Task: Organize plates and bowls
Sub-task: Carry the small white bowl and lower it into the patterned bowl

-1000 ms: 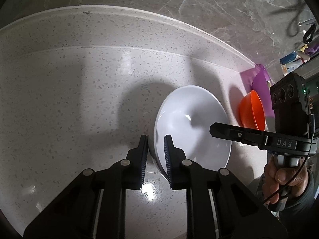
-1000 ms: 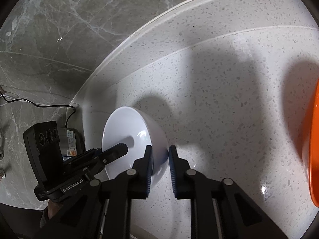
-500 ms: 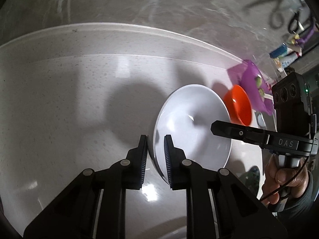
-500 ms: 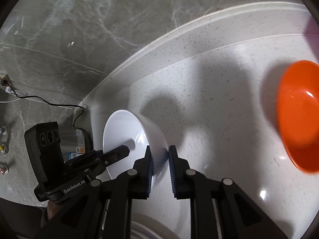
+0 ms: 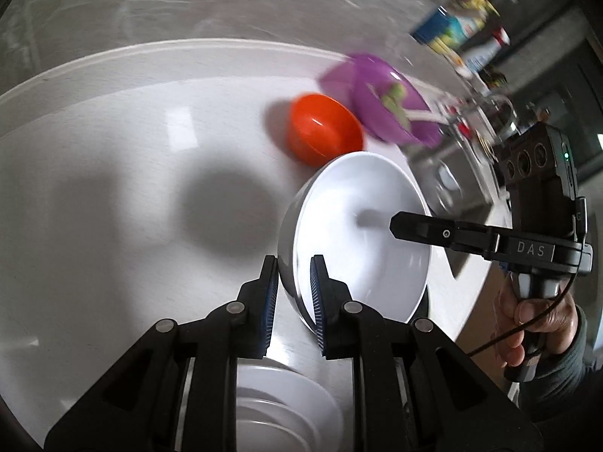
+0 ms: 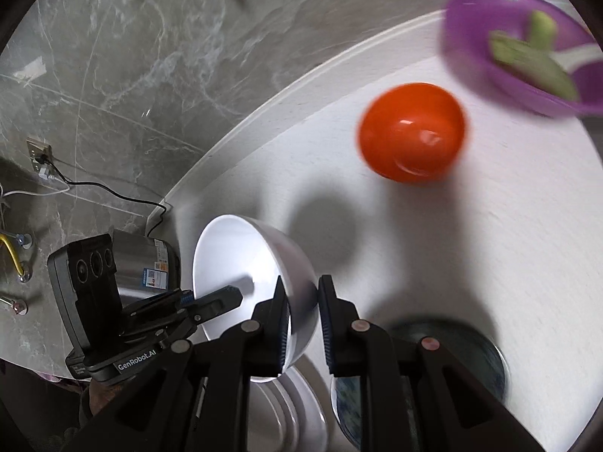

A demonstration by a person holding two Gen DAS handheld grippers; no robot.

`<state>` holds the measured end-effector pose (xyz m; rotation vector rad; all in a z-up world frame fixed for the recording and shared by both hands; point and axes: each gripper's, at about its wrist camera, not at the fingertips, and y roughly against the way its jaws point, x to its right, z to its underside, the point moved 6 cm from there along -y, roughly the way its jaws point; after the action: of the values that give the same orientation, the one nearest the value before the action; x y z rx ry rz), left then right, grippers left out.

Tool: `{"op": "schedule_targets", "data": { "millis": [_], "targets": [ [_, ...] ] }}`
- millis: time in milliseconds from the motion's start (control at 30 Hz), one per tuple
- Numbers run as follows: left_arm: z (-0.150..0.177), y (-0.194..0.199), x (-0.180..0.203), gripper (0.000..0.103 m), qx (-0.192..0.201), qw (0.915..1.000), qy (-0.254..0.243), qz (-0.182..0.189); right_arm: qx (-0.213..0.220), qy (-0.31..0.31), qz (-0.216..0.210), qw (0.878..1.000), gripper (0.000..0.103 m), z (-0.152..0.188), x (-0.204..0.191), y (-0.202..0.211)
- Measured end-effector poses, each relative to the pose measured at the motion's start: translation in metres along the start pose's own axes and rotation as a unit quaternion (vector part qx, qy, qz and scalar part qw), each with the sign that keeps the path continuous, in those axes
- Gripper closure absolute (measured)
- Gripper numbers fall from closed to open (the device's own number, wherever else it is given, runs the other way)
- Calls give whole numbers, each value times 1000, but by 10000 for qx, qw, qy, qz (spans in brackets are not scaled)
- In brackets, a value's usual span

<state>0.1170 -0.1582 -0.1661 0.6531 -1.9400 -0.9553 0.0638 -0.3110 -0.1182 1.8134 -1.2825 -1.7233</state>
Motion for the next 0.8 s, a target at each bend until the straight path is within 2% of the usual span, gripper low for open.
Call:
{"op": "schedule_targets", "data": {
  "millis": [167,367,567,800],
  "targets": [
    [27,-17,48,88,-215,9994,-267,86,84,-238,138,9996,85,27,32,30],
    [62,-34,81,88,-477,9977,-467,85,100,-369,257,9989,85,59,62,42],
    [84,-53,84,88,-702,9961,-533,53,21,-561,366,9978,86,78,90,42],
    [88,-84,84,88,-874,9945,-569,-130,-88,-602,462,9971,85,86,110,36]
  ]
}}
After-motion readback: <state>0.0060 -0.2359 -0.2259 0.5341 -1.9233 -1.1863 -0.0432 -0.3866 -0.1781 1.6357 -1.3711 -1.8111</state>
